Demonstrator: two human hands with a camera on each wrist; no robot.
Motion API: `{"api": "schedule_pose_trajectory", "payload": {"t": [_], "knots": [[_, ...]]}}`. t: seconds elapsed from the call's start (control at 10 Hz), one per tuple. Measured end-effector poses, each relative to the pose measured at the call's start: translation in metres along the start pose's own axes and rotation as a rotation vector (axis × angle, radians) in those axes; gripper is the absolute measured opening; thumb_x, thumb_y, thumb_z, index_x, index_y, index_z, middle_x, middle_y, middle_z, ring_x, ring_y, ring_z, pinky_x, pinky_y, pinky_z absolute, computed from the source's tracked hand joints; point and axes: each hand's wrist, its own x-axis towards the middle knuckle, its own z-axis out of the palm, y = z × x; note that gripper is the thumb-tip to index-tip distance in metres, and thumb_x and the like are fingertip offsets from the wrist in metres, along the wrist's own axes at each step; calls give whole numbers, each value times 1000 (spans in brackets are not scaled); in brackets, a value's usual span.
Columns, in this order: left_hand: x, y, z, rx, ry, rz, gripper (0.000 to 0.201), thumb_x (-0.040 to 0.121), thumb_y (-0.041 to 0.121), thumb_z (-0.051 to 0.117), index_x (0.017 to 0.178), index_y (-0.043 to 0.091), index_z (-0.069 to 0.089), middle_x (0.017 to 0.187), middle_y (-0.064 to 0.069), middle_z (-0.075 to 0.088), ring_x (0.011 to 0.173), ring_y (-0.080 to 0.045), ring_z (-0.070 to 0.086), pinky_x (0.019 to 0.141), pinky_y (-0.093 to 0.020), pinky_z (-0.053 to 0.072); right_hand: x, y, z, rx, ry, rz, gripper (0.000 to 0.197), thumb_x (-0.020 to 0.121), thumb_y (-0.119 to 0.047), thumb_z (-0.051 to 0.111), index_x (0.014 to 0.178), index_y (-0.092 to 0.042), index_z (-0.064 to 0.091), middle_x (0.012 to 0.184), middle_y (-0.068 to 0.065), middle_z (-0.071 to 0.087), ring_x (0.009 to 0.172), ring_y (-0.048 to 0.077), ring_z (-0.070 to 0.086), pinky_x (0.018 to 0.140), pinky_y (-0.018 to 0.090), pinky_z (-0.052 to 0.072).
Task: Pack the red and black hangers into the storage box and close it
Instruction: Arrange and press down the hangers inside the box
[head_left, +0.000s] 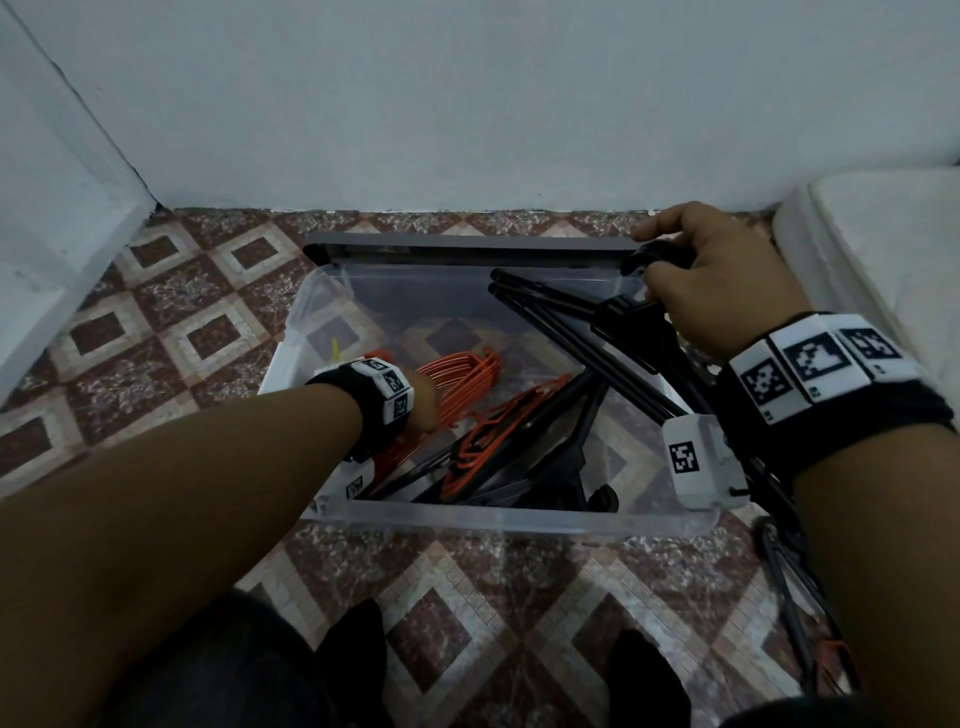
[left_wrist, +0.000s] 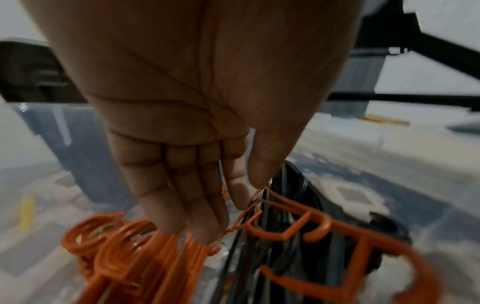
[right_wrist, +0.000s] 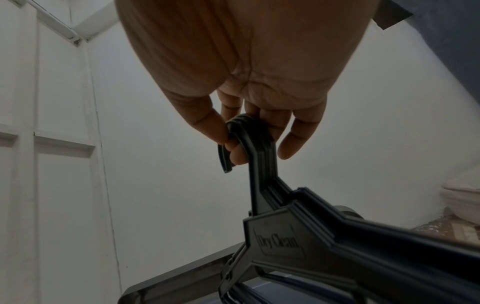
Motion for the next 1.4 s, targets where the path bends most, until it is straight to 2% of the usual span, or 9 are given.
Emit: {"api": "schedule_pose_trajectory", "payload": {"t": [0.1,0.2,0.4,0.6,0.9,1.0,1.1,1.2,1.4], "knots": [[41,-5,-4,330,-102,80,16,85,37,66,98,28,68,98,8,68,94,-19,67,86,-35,56,0,1,1,-7,-4,8,29,86,-16,54,110,-31,61,100,-1,69,69,17,62,63,24,46],[47,10,3,203,-140,104,30,79,39,72,107,29,71,98,11,69,97,-16,69,86,-36,57,-1,5,2,-13,12,0,26,86,-18,56,108,-32,61,100,-4,68,66,13,62,62,25,48],[65,42,25,329,-346,218,80,75,72,63,137,23,52,139,-3,53,122,-32,54,103,-48,45,2,10,3,-30,7,-19,24,86,-20,57,106,-33,61,98,-5,66,77,13,62,70,31,53],[65,31,32,250,-363,229,59,83,67,56,124,26,65,134,1,58,119,-27,55,103,-45,45,4,8,9,-60,1,-28,24,86,-19,61,107,-32,62,89,-11,61,72,1,54,61,20,43],[49,5,13,119,-52,172,44,99,48,44,106,10,65,107,-11,65,85,-25,56,74,-30,42,-1,4,6,-57,-4,-25,25,87,-18,59,108,-31,62,98,-7,66,76,1,58,61,16,44],[36,-1,-4,-7,-3,158,47,101,48,40,126,14,61,126,-10,62,109,-29,57,93,-34,43,0,4,5,-57,-3,-21,26,86,-18,57,108,-31,62,99,-6,66,80,12,62,67,25,50],[22,-9,-19,-176,141,161,42,101,44,44,109,10,68,107,-12,69,96,-29,62,88,-33,48,2,2,4,-37,10,-21,27,85,-19,56,108,-32,62,101,-5,68,83,16,64,75,31,54],[5,-16,-36,-353,215,129,40,99,44,50,80,17,72,69,3,72,68,-14,67,65,-25,47,3,0,3,-9,75,-35,25,85,-19,56,105,-33,61,101,-5,69,84,17,63,76,29,51],[-62,-11,-73,-402,374,259,20,99,29,54,83,20,63,75,10,73,68,-11,70,65,-26,49,0,-6,-4,18,140,-61,23,87,-20,55,105,-35,60,106,-1,67,90,19,63,83,36,54]]}}
